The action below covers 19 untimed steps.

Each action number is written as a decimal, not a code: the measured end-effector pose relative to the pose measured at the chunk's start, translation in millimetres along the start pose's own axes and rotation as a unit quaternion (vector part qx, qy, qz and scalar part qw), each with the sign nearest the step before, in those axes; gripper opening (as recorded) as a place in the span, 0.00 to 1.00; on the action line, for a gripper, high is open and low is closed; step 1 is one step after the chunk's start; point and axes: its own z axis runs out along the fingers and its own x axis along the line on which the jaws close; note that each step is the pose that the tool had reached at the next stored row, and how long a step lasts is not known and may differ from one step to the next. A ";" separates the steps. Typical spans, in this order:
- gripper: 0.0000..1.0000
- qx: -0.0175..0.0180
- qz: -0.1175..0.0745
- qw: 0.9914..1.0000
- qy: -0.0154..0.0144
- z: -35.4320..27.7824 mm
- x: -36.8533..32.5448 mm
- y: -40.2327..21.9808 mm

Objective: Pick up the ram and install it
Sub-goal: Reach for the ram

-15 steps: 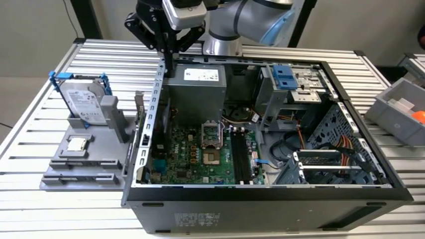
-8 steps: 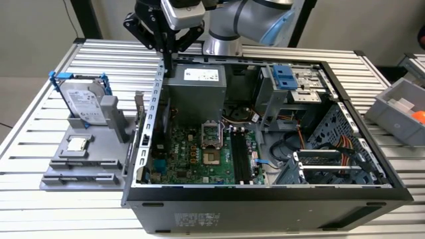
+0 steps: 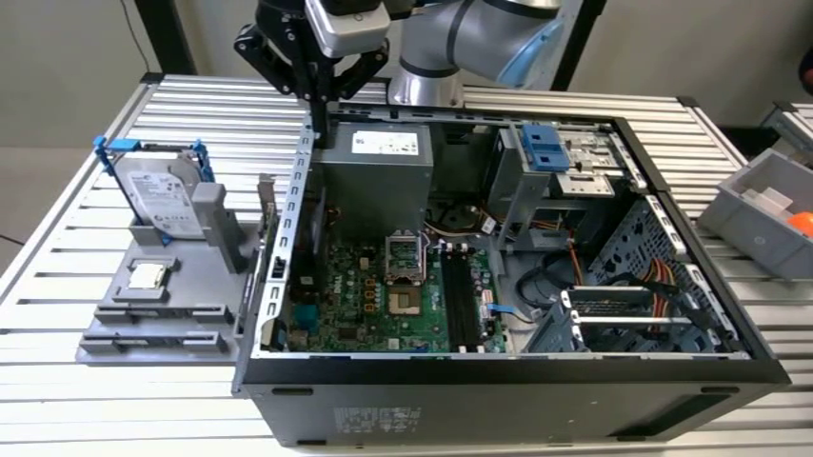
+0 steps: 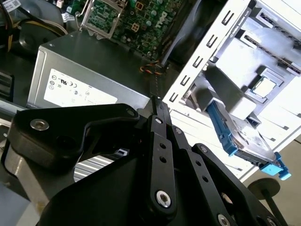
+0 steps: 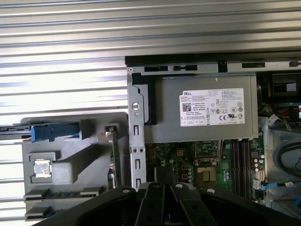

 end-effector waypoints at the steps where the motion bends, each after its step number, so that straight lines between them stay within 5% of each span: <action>1: 0.00 0.000 0.000 1.000 0.000 0.0 0.2 0.0; 5: 0.00 0.000 0.000 1.000 0.000 0.0 6.9 -0.5; 19: 0.00 0.000 0.000 1.000 0.000 0.0 14.0 -1.0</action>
